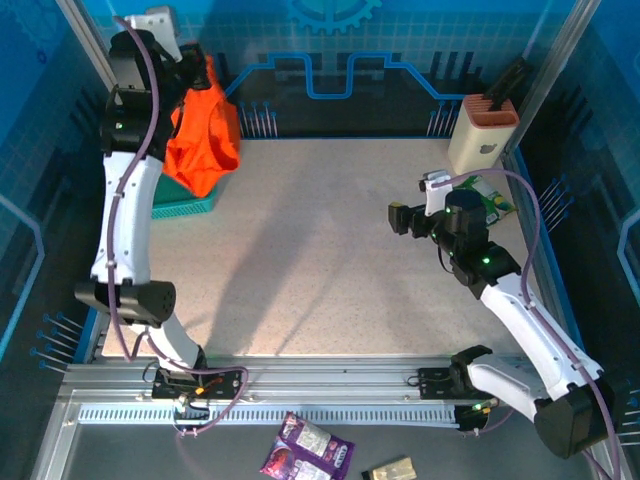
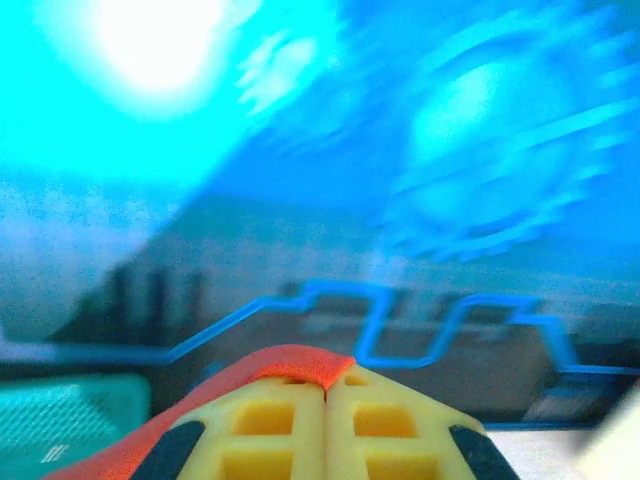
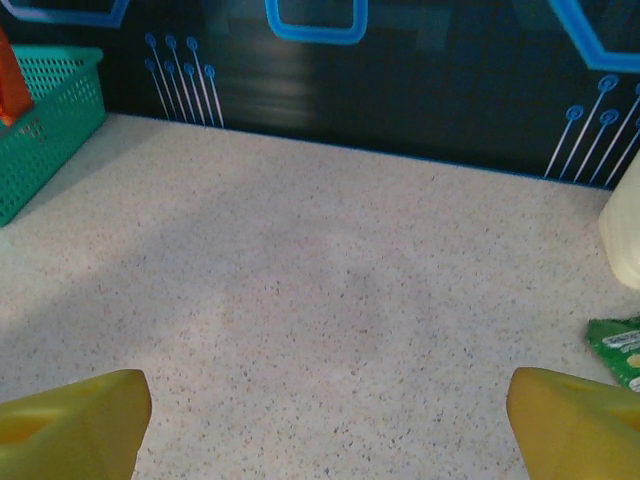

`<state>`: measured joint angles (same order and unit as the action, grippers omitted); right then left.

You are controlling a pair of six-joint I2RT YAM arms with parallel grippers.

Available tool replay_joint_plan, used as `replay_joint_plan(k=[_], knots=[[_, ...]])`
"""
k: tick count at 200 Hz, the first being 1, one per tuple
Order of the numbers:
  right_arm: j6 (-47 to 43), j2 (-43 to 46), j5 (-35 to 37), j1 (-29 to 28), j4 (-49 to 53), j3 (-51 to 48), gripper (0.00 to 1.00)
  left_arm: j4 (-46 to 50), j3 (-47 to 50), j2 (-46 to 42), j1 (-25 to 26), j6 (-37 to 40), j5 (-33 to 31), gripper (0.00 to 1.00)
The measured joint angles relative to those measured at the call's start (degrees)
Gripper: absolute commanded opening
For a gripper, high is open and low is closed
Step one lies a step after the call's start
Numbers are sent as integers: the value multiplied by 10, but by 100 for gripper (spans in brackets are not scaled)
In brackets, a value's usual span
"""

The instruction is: Fold the inside-out t-shirt

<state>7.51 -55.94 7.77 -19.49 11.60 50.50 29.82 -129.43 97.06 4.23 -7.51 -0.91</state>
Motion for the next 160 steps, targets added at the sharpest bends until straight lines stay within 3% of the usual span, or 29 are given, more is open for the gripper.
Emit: replay_joint_plan(k=[34,76,81,104,127,160], knots=[[7,15,25,0,3,10,93,-1,-75,-14,146,10,52,0],[31,23,70,0,33,21,93,3,-68,46,296,13,80,0],[35,24,74,0,36,21,93,3,-63,61,309,10,85,9],[52,24,92,0,57,22,92,8,-42,146,336,-27,120,36],[72,18,99,0,89,31,92,11,17,207,340,-77,144,47],[104,-2,86,0,136,37,89,7,139,208,337,-109,148,50]])
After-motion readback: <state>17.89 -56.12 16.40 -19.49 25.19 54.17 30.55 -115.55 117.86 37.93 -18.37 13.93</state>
